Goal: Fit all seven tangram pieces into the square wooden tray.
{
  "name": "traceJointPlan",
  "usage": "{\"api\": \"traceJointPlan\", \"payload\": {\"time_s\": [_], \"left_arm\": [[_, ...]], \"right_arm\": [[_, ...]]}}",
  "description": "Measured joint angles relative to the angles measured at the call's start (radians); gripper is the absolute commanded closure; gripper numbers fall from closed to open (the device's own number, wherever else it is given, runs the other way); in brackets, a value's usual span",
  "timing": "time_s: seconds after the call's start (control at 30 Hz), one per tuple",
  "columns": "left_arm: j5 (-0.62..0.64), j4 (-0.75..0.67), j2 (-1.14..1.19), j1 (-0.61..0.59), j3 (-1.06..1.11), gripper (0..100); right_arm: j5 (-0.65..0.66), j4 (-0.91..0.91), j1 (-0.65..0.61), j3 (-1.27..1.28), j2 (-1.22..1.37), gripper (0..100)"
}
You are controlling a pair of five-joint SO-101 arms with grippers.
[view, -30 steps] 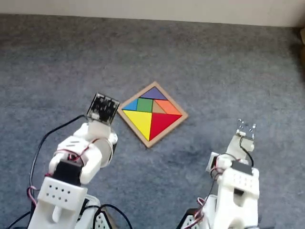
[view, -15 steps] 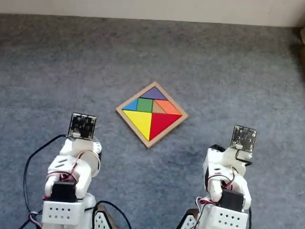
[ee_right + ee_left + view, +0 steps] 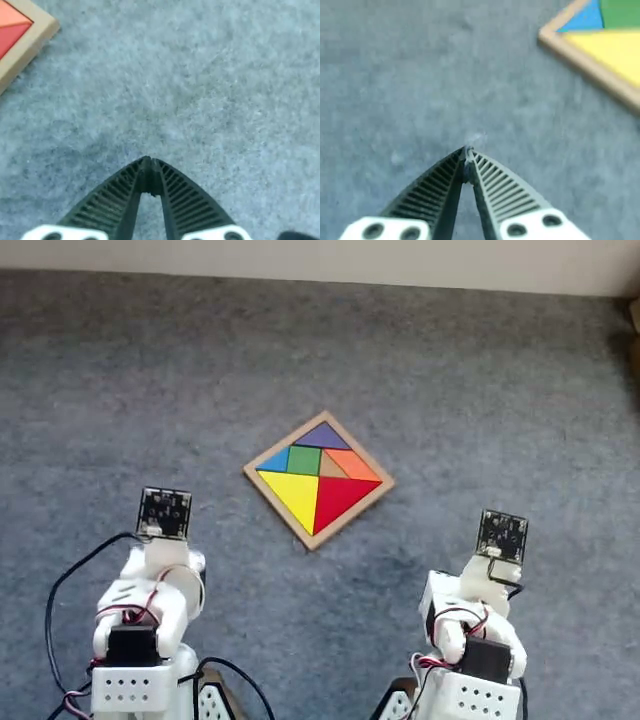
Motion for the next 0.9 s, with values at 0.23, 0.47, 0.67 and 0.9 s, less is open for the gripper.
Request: {"api": "traceJointPlan", "payload": {"time_s": [0.23, 0.47, 0.67, 0.9], "left_arm": [[0.0, 0.232, 0.0, 0.0, 0.0, 99], [0.0, 0.238, 0.0, 0.0, 0.0, 99], [0.0, 0.238, 0.0, 0.0, 0.0, 99], [0.0, 0.238, 0.0, 0.0, 0.0, 99]], "right_arm": [[0.0, 0.002, 0.0, 0.0, 0.0, 99.4], [0.0, 0.002, 0.0, 0.0, 0.0, 99.4], [0.0, 0.002, 0.0, 0.0, 0.0, 99.4], [0.0, 0.002, 0.0, 0.0, 0.0, 99.4]]}}
